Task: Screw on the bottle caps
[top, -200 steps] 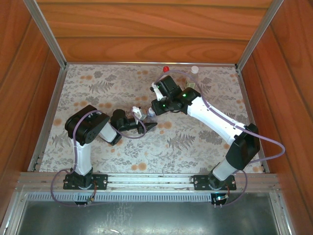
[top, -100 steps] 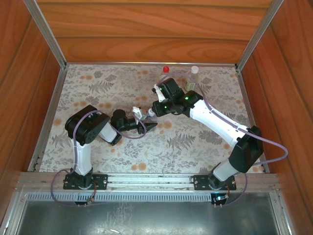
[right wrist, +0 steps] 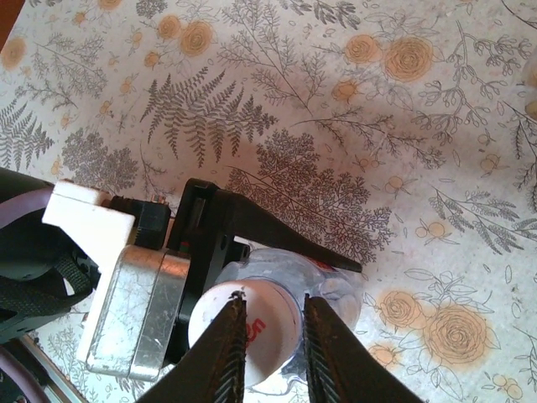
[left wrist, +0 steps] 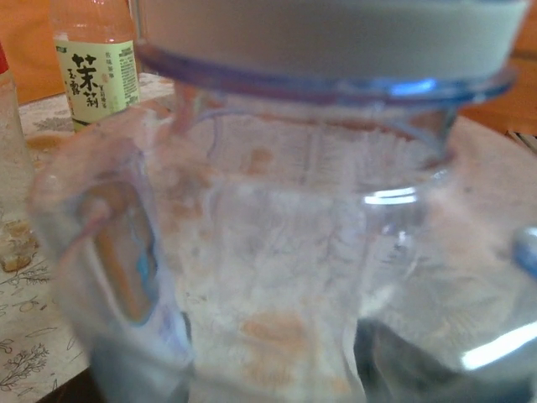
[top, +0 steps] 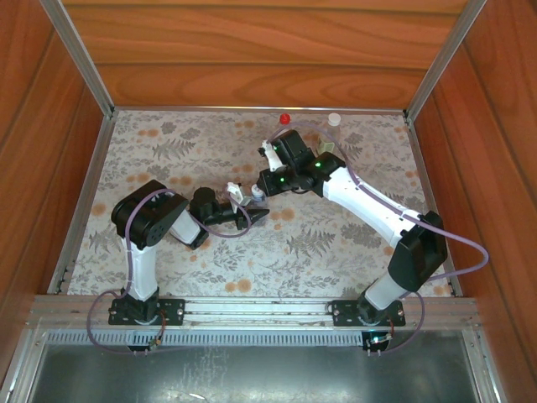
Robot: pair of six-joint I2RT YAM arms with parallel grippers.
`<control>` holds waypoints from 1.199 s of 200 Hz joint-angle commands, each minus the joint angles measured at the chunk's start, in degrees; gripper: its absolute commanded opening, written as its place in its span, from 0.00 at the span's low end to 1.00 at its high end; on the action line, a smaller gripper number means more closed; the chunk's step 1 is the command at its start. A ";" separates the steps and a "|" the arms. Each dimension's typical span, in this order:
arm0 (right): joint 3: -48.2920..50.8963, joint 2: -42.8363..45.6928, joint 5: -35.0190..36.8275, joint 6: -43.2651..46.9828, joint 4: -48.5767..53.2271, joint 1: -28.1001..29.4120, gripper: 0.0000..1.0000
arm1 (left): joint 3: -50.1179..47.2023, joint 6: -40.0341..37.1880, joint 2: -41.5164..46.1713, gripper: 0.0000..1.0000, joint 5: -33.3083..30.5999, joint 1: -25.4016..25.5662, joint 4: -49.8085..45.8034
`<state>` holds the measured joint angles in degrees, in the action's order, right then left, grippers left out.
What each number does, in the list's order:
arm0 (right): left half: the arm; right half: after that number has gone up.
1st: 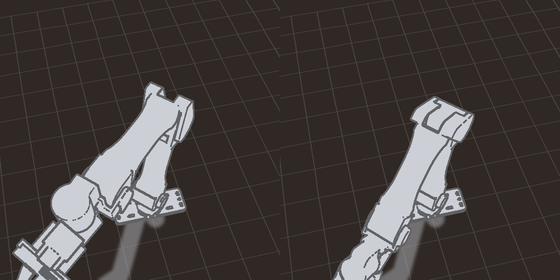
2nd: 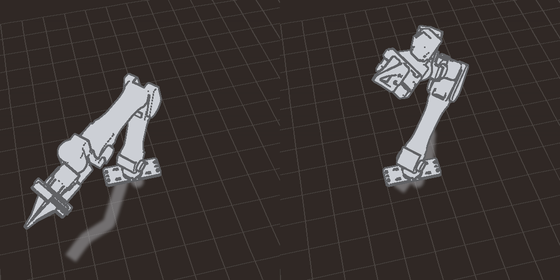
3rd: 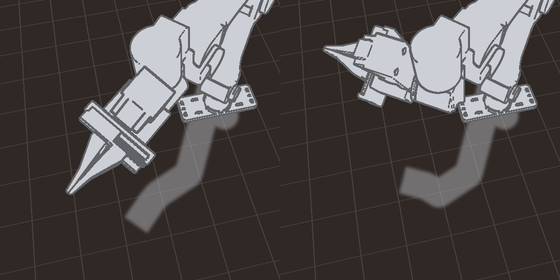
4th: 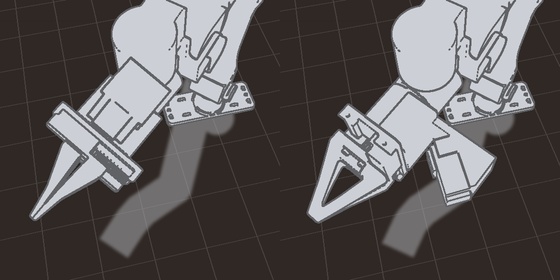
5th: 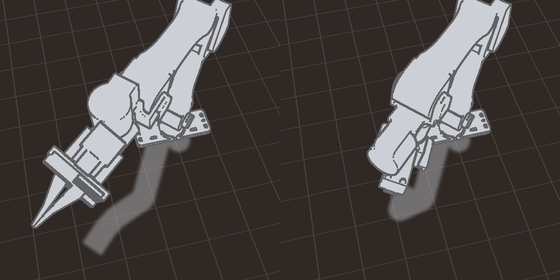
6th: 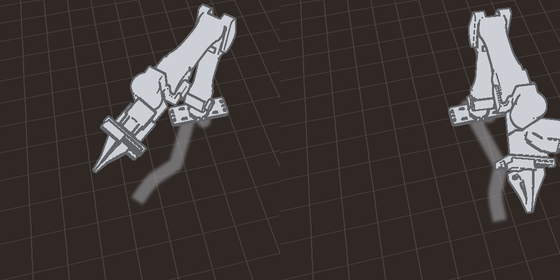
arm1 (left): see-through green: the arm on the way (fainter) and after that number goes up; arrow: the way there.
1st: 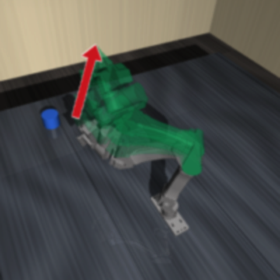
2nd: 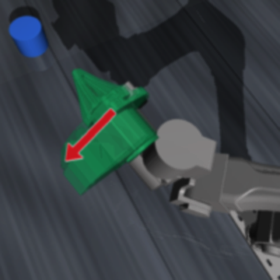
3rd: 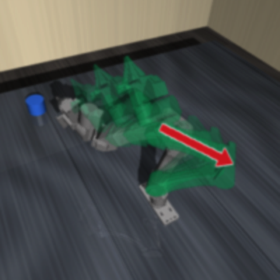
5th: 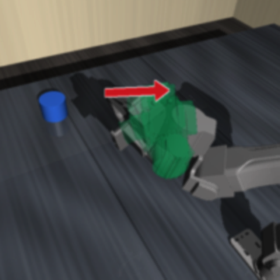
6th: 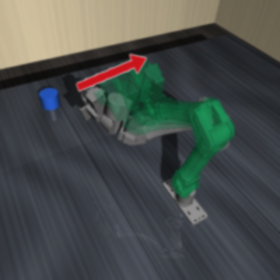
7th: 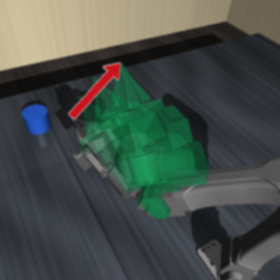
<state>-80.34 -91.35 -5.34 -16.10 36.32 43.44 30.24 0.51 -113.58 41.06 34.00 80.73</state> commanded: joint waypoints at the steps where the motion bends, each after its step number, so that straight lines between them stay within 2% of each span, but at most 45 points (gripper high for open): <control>1: 1.61 0.65 -0.98 -0.95 0.97 -0.29 0.21 | 0.00 0.60 -0.81 0.52 2.16 -0.12 0.39; 52: 4.44 4.12 -8.93 -2.23 1.62 -0.29 0.19 | 0.78 1.94 -1.02 0.50 3.07 -0.58 0.39; 94: 7.09 7.24 -9.47 -2.75 0.58 -0.29 0.19 | 1.31 2.04 -1.24 0.50 3.83 -0.70 0.39; 124: 7.23 8.47 -5.93 -1.57 -2.34 -1.20 0.30 | 0.97 1.83 -1.10 0.50 4.51 -0.73 0.39; 146: 5.51 6.46 -7.40 -1.22 -4.41 -2.91 0.38 | 0.68 1.51 -1.07 0.50 5.36 -0.71 0.38; 167: 3.31 3.83 -8.79 3.63 -3.98 -3.23 0.45 | 0.35 1.64 -0.95 0.50 6.11 -0.77 0.39; 179: 2.87 2.91 -9.98 5.69 -3.97 -3.52 0.44 | 0.40 1.77 -0.81 0.50 7.11 -0.70 0.39; 200: 1.20 0.90 -13.35 5.38 -3.97 -4.27 0.32 | 0.44 1.82 -1.08 0.50 7.90 -0.75 0.39; 240: 1.15 -1.72 -17.76 5.74 -2.24 -4.38 0.22 | 0.09 1.82 -1.03 0.50 6.95 -0.84 0.39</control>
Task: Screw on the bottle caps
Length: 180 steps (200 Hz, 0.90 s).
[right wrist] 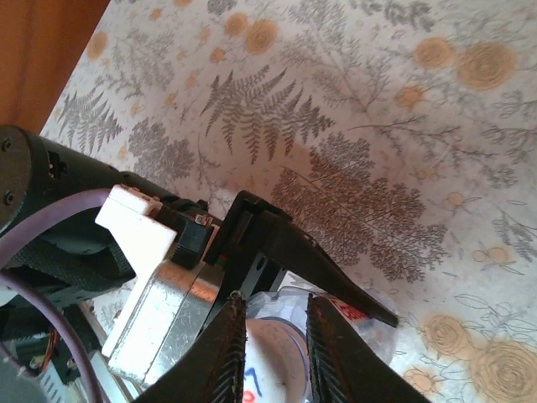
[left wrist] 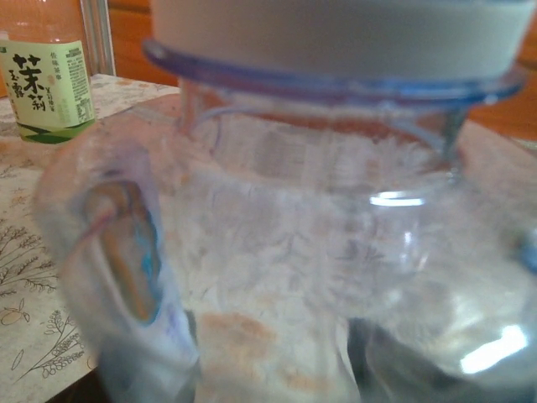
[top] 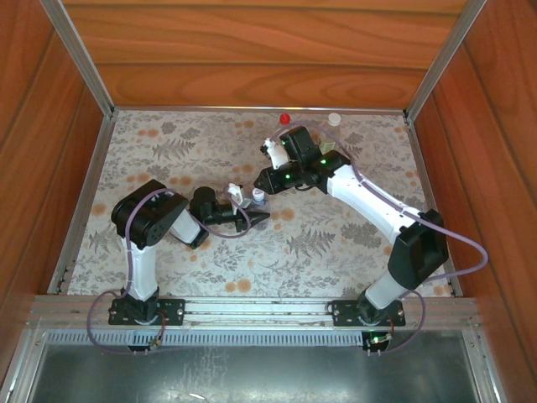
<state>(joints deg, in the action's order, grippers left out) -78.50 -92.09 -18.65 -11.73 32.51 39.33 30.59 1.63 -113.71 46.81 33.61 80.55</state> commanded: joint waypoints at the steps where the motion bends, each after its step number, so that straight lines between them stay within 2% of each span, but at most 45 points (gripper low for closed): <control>1: -0.64 -0.94 -4.45 1.32 1.62 -0.33 0.22 | -0.26 0.72 -0.90 0.50 1.19 -0.46 0.57; 35: 2.97 1.65 -5.60 -0.25 1.92 -0.37 0.17 | 0.00 1.44 -1.29 0.50 0.58 -0.65 0.56; 91: 9.51 7.97 -7.07 -3.58 1.34 -0.35 0.14 | 0.52 1.71 -1.53 0.50 0.51 -0.74 0.57; 129: 10.45 10.05 -7.53 -3.83 0.47 -0.39 0.14 | 0.70 1.77 -1.99 0.50 0.73 -0.82 0.57; 141: 10.39 10.48 -5.65 -3.33 -0.39 -0.35 0.21 | 0.77 1.72 -2.02 0.50 1.15 -0.80 0.61; 154: 10.60 10.88 -3.07 -0.80 -1.69 -0.31 0.37 | 0.64 1.62 -1.82 0.50 2.30 -0.74 0.57; 166: 10.82 11.28 -2.31 4.70 -2.64 -0.39 0.48 | 0.53 1.54 -1.69 0.49 3.74 -0.79 0.57; 180: 10.91 11.75 -2.32 11.76 -3.62 -0.45 0.55 | 0.25 1.37 -1.30 0.49 5.30 -0.78 0.48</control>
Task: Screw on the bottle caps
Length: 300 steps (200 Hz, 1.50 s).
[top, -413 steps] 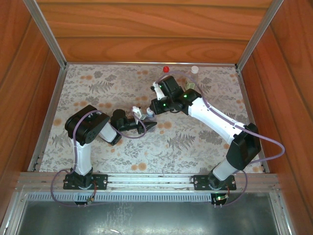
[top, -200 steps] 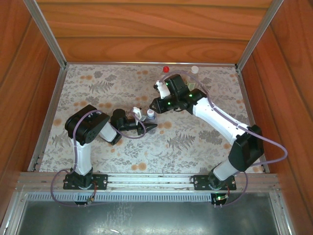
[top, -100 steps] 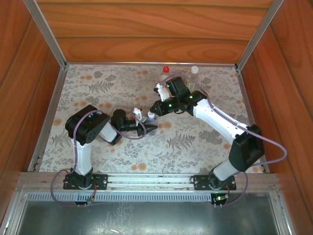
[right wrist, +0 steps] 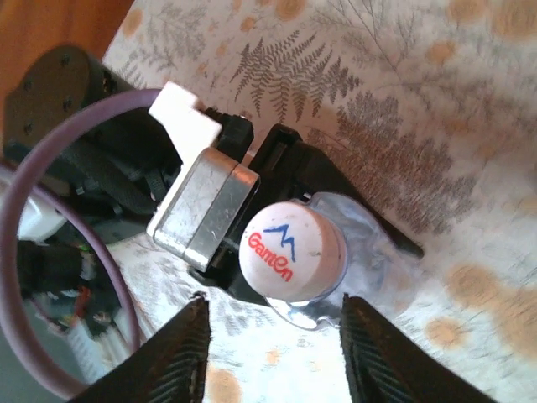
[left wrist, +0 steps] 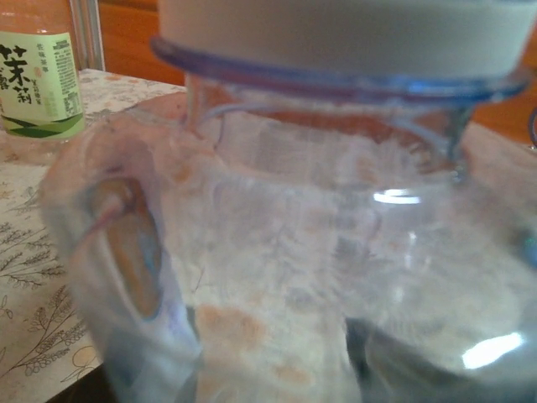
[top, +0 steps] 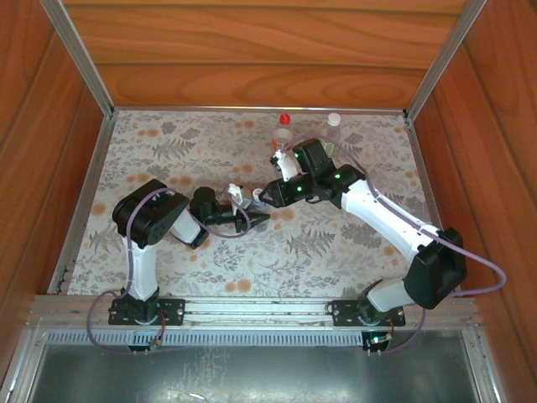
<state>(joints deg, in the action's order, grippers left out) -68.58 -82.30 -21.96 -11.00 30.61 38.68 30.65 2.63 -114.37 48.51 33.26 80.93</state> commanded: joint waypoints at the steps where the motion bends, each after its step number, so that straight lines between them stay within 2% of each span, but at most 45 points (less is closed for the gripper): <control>1: 0.99 2.01 0.92 11.42 -1.79 0.19 0.55 | 0.15 0.40 -0.67 0.49 3.73 -0.41 0.11; 36: -2.15 0.49 -6.16 27.58 0.66 0.16 0.64 | -0.68 -0.39 -0.64 0.50 5.10 -0.44 -0.15; 75: -9.51 -5.96 -5.32 37.82 10.52 0.11 0.67 | -0.45 -0.52 -1.03 0.50 6.40 -0.43 -0.33; 135: -13.73 -11.11 -7.74 40.47 14.92 0.11 0.58 | -0.24 -0.50 -1.30 0.50 7.24 -0.55 -0.76; 172: -14.13 -12.26 -7.89 40.51 15.53 0.10 0.44 | -0.06 -0.27 -1.34 0.50 7.48 -0.51 -0.94; 221: -15.29 -14.52 -8.56 39.67 14.26 0.16 0.48 | 0.29 0.18 -1.23 0.49 8.44 -0.53 -1.21; 266: -15.98 -15.71 -9.21 40.01 15.71 0.14 0.42 | 0.29 0.67 -1.11 0.50 8.47 -0.54 -1.47; 300: -15.25 -15.04 -9.13 39.33 15.19 0.09 0.30 | 0.38 0.53 -1.18 0.50 8.47 -0.69 -1.65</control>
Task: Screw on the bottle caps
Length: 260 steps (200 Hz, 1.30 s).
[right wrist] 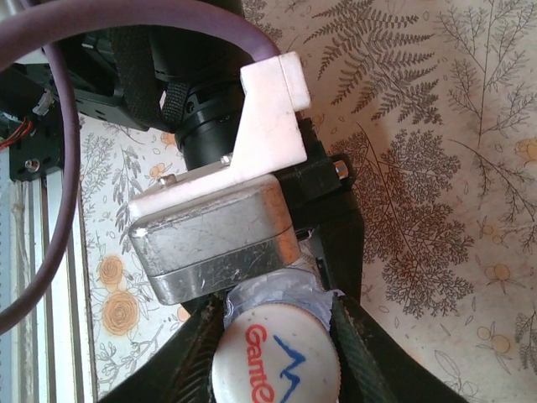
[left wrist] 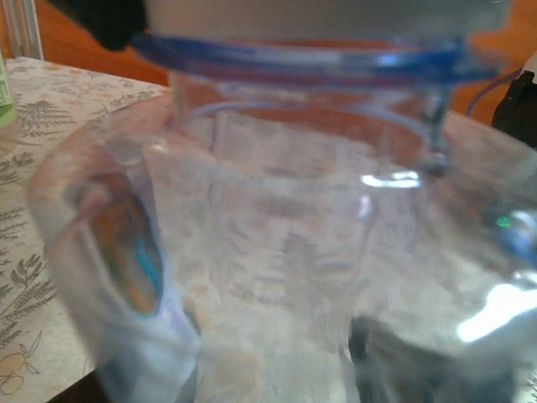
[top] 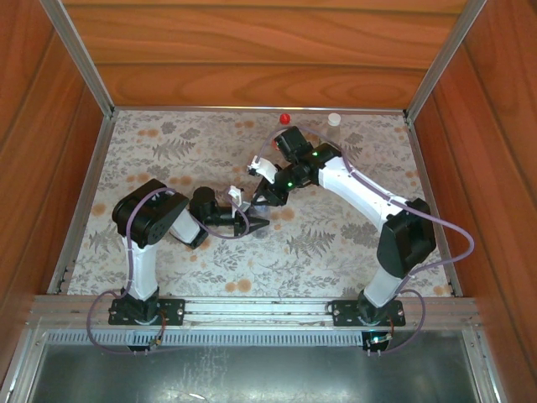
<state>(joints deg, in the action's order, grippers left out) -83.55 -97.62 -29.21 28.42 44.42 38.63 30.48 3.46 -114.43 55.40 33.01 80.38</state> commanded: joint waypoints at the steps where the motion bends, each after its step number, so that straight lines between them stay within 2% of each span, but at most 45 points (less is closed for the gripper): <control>1: -0.25 0.31 -1.84 -0.11 1.33 0.18 0.30 | 0.55 -0.30 -1.09 0.50 1.53 -0.43 -1.10; 31: 0.66 1.24 -0.96 -3.43 -0.13 0.15 0.26 | 0.13 -0.06 -0.68 0.49 -1.94 -0.53 -1.10; 50: 3.02 1.99 3.00 -10.82 -3.82 0.31 0.24 | -0.80 -1.01 0.27 0.49 -7.15 -0.42 -1.10; 85: 11.27 9.76 17.61 -32.17 -14.32 1.83 0.21 | -1.93 -2.85 2.51 0.44 -19.47 0.38 -1.10; 100: 13.39 11.29 23.58 -39.53 -14.24 3.19 0.23 | -1.78 -2.95 2.89 0.44 -22.72 0.84 -1.02; 129: 15.70 13.07 35.84 -45.66 -15.86 9.21 0.25 | -0.62 -3.28 2.59 0.43 -23.77 2.30 -1.02; 155: 15.75 12.74 47.19 -58.14 -15.45 11.89 0.24 | -0.46 -3.90 2.71 0.42 -25.82 4.02 -1.04; 179: 15.62 11.64 55.46 -62.16 -15.83 14.18 0.25 | -0.51 -3.49 2.33 0.42 -26.23 4.54 -1.02; 196: 15.39 12.47 54.52 -58.09 -18.36 14.19 0.29 | -0.76 -3.32 2.37 0.42 -25.64 4.56 -1.07; 211: 15.84 14.36 49.08 -50.19 -23.13 13.89 0.38 | -1.03 -3.17 2.22 0.42 -23.18 4.32 -1.10; 235: 16.88 18.02 35.37 -36.37 -28.32 12.52 0.54 | -0.83 -1.86 1.95 0.42 -14.54 3.17 -1.08; 244: 18.18 19.77 27.25 -31.03 -29.80 11.35 0.59 | -0.60 -1.33 1.84 0.42 -11.09 2.98 -1.09; 260: 18.80 21.53 18.85 -25.05 -29.29 9.61 0.62 | -0.49 -0.98 1.79 0.42 -7.40 2.86 -1.10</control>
<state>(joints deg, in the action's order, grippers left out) -65.65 -80.58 6.72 -11.05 19.88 50.35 29.41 0.95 -112.46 38.76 36.42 79.94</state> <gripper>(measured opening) 0.601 0.419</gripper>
